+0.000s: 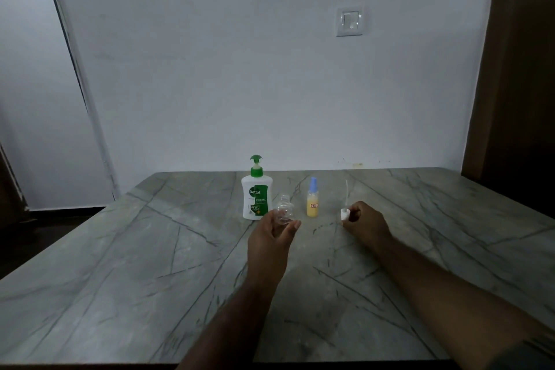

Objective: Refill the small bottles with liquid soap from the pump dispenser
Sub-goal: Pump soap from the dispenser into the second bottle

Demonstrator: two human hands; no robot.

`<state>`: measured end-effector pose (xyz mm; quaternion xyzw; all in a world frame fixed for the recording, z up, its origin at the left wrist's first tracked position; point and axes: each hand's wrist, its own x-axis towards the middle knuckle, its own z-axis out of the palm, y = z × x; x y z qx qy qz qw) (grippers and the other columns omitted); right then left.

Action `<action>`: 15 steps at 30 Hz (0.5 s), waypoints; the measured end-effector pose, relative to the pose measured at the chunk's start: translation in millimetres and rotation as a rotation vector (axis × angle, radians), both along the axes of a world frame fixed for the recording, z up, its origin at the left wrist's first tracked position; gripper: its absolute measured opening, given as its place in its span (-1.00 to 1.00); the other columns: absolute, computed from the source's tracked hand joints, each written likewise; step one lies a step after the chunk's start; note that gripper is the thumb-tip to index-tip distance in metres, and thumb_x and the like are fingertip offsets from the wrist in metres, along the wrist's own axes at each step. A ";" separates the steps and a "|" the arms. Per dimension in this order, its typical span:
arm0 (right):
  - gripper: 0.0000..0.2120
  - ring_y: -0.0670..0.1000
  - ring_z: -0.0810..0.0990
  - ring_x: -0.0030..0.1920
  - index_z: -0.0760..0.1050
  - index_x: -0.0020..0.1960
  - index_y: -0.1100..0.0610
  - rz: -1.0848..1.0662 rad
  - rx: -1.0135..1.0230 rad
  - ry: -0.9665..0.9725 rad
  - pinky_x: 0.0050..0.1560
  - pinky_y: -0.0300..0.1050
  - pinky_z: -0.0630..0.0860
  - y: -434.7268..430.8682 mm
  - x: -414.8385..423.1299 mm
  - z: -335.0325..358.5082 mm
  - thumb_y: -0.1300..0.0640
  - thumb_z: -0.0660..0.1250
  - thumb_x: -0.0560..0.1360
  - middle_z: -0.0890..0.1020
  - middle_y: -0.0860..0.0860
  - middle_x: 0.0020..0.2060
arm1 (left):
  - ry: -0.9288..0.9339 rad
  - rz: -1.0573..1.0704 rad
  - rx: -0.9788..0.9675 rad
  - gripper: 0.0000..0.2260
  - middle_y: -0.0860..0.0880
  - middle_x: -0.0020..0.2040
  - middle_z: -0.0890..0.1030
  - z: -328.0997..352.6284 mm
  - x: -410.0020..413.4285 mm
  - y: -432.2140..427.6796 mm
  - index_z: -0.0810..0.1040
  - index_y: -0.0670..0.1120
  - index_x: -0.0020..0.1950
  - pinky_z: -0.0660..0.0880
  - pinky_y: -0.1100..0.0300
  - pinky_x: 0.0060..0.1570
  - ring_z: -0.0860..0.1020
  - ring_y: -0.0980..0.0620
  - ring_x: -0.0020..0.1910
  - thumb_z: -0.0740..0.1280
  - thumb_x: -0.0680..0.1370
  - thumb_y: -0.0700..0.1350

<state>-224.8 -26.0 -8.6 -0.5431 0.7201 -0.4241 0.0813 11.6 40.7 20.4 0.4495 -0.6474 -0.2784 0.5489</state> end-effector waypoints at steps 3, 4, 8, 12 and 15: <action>-0.76 0.04 0.59 -0.15 0.51 -0.08 0.10 -0.013 -0.006 -0.006 -0.10 -0.04 0.54 0.6 0.0 0.2 -0.09 0.32 0.50 0.65 0.02 -0.21 | 0.003 0.008 0.014 -0.85 0.23 -0.09 0.59 -0.6 -0.5 0.3 0.52 0.09 0.11 0.44 0.38 -0.08 0.56 0.30 -0.05 0.39 0.56 0.02; -0.76 0.05 0.60 -0.13 0.52 -0.07 0.11 -0.009 -0.007 -0.012 -0.09 -0.04 0.54 1.0 0.1 0.7 -0.08 0.33 0.49 0.65 0.03 -0.20 | 0.005 0.008 0.019 -0.85 0.23 -0.09 0.59 -0.8 -0.8 0.3 0.52 0.09 0.11 0.44 0.38 -0.08 0.56 0.30 -0.05 0.39 0.56 0.02; -0.77 0.05 0.62 -0.11 0.50 -0.07 0.09 0.008 -0.027 -0.030 -0.11 -0.08 0.53 2.2 1.4 1.2 -0.08 0.36 0.48 0.65 0.01 -0.20 | 0.022 0.013 0.011 -0.84 0.15 -0.04 0.63 -1.0 -1.4 1.0 0.53 0.09 0.11 0.52 0.30 0.00 0.59 0.23 -0.02 0.41 0.55 0.00; -0.60 0.05 0.63 -0.04 0.47 0.04 0.07 0.057 0.018 -0.099 -0.04 -0.07 0.56 -0.8 -3.3 0.8 -0.04 0.54 0.32 0.66 0.04 -0.06 | 0.030 0.013 0.011 -0.84 0.15 -0.04 0.64 -1.2 -1.0 1.0 0.51 0.13 0.09 0.54 0.27 0.02 0.60 0.22 -0.02 0.42 0.55 -0.01; -0.22 0.10 0.59 0.11 0.35 0.30 0.11 0.096 0.055 -0.151 0.01 -0.11 0.51 -3.5 -2.8 1.6 -0.10 0.61 0.21 0.57 0.12 0.20 | 0.009 0.016 0.015 -0.85 0.18 -0.05 0.62 -1.3 -0.9 0.1 0.50 0.13 0.09 0.51 0.32 0.00 0.58 0.26 -0.02 0.41 0.55 0.01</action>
